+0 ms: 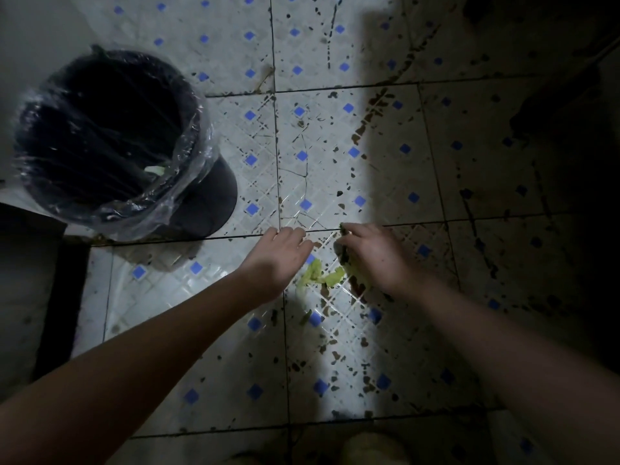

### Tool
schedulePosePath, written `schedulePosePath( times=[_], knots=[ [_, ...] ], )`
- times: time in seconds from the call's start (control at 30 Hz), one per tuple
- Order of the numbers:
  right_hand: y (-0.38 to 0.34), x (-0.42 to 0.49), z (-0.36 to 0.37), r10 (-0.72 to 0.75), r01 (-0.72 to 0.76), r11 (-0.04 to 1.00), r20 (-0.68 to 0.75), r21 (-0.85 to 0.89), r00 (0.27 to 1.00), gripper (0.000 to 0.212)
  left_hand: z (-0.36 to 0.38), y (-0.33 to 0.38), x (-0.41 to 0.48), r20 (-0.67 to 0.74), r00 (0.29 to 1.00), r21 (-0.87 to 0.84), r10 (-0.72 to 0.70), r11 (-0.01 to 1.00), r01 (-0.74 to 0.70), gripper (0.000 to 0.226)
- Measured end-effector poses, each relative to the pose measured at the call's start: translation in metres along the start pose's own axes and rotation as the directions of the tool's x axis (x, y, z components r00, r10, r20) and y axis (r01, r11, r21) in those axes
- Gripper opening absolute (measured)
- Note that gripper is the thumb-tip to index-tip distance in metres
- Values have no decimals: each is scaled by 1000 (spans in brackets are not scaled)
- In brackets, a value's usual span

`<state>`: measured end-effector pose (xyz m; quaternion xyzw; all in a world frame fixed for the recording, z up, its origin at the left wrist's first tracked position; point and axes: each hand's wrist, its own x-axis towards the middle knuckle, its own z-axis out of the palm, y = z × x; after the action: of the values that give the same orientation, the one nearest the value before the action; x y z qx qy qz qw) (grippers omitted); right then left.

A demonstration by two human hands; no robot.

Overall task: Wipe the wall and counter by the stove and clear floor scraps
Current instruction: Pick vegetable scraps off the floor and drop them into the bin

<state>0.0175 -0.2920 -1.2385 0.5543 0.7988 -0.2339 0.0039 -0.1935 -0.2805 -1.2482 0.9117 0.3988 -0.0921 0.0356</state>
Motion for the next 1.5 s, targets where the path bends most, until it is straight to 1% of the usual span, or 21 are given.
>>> schedulePosePath(
  times=[0.13,0.23,0.3,0.43,0.5,0.53,0.6,0.67,0.73,0.8,0.93,0.97,1.0,1.07,1.1,1.17,1.27,1.33,1.4,1.5],
  knots=[
    [1,8,9,37,-37,999,-1,9,999,27,12,-2,-3,-156,987,-2,47,999,-48,18],
    [3,14,13,48,-48,998,-11,-37,999,26,17,1,-3,-202,979,-28,40,999,-46,10],
    [5,16,13,56,-58,996,-39,-71,998,23,19,2,-2,-193,980,-47,43,997,-53,6],
    [7,13,11,94,-98,987,-40,-128,995,23,17,7,0,-143,988,-72,52,995,-63,24],
    [10,9,11,116,-124,982,-64,-143,991,23,17,9,1,-103,993,-68,63,995,-70,33],
    [12,6,11,125,-136,982,-83,-134,989,21,17,10,2,-84,994,-70,67,995,-73,37],
    [15,-1,11,147,-152,988,-113,-35,983,15,18,14,4,-76,994,-76,76,994,-82,38],
    [20,-10,11,197,-184,976,-117,116,973,9,20,19,5,-94,992,-84,83,992,-91,28],
    [22,-21,13,226,-205,958,-90,200,970,7,23,21,6,-128,989,-100,81,991,-94,13],
    [22,-31,16,220,-204,956,-58,212,974,8,25,22,7,-153,985,-113,76,989,-94,8],
    [19,-38,20,233,-223,950,-20,220,972,6,23,25,11,-151,988,-143,43,988,-65,12],
    [19,-38,21,230,-222,954,-16,203,973,8,22,26,12,-144,989,-158,25,986,-48,14],
    [18,-38,23,225,-221,957,0,187,974,16,21,28,13,-136,991,-176,16,984,-40,15],
    [17,-37,25,217,-221,959,40,178,975,27,20,30,15,-125,991,-219,38,974,-64,13],
    [15,-37,25,210,-216,959,50,181,976,28,19,31,15,-111,992,-240,55,967,-80,14],
    [13,-37,24,183,-189,963,50,194,982,21,18,32,15,-65,996,-263,63,962,-78,26],
    [13,-41,25,160,-174,958,78,226,984,18,17,35,15,0,1000,-282,21,959,-20,40],
    [15,-44,22,205,-217,928,71,302,976,8,15,37,16,30,1000,-305,4,952,5,44],
    [18,-47,16,281,-284,895,60,344,958,10,14,38,19,69,998,-329,2,944,21,44],
    [28,-54,8,360,-359,887,50,290,932,11,13,43,24,93,996,-354,0,935,33,32]
  ],
)
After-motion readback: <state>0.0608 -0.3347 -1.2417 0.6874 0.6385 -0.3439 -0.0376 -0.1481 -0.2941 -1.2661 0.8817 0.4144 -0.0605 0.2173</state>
